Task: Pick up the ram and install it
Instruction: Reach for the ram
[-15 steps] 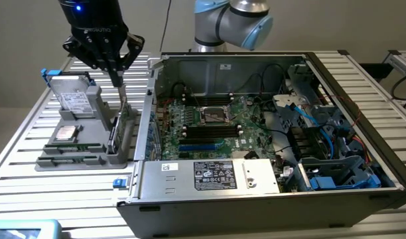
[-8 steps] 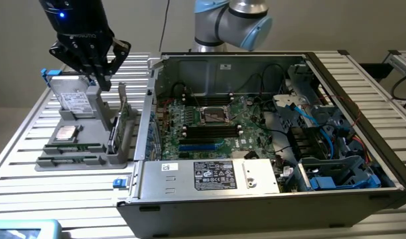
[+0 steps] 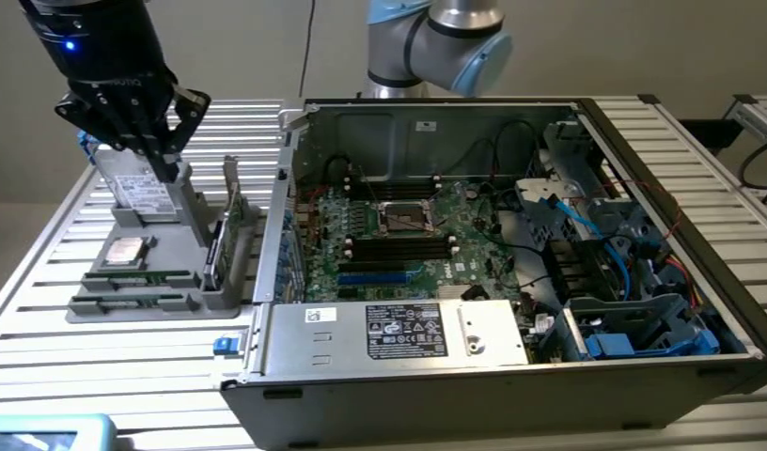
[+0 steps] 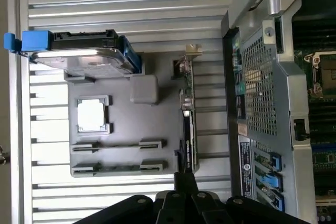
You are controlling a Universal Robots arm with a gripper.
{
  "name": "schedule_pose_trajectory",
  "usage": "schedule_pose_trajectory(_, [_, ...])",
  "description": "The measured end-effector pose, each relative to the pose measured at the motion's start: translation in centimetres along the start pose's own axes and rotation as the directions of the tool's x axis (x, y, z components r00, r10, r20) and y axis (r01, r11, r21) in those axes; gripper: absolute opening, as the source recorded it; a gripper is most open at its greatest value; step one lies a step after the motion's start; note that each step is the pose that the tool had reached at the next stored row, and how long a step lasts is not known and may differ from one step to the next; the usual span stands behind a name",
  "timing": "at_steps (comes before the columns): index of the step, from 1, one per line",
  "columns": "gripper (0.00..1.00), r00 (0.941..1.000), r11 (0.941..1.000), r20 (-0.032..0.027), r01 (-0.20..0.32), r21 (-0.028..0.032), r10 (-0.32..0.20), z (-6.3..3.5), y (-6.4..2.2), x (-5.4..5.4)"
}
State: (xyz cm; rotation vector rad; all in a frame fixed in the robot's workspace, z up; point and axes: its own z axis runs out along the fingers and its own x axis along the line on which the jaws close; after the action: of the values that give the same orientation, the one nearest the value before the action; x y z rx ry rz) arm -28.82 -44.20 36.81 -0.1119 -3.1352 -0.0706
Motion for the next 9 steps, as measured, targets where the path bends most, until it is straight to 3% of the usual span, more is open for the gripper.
schedule_pose_trajectory(9, [0.11,1.0000,1.0000,-0.0087,0.000,0.0007,0.000,1.56,-0.98,2.8])
